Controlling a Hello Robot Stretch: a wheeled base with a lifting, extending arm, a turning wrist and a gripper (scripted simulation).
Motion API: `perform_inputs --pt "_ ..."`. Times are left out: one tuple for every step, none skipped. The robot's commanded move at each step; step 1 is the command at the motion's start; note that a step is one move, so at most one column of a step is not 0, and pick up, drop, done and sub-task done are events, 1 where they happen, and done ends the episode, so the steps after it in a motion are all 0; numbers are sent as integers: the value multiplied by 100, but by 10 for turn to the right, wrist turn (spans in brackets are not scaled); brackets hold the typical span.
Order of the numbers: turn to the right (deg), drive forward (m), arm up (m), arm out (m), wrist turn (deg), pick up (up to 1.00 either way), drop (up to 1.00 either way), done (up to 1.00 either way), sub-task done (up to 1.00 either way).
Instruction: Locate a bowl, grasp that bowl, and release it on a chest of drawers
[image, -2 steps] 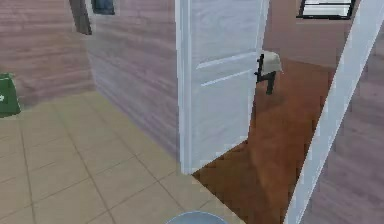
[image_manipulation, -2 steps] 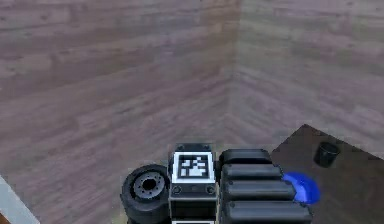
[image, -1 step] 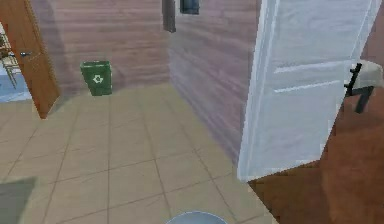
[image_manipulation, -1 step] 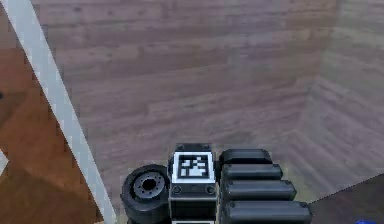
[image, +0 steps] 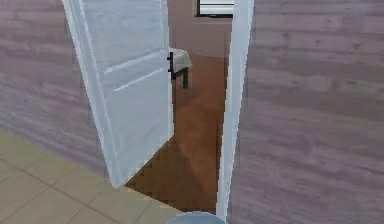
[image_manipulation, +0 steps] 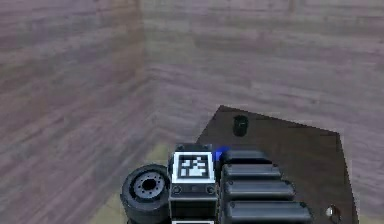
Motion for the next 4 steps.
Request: perform_inputs --pt "450 0 0 0 0 0 0 0 0" --pt "450 0 0 0 0 0 0 0 0" --pt "30 0 0 0 0 0 0 0 0" --pt "-450 0 0 0 0 0 0 0 0"
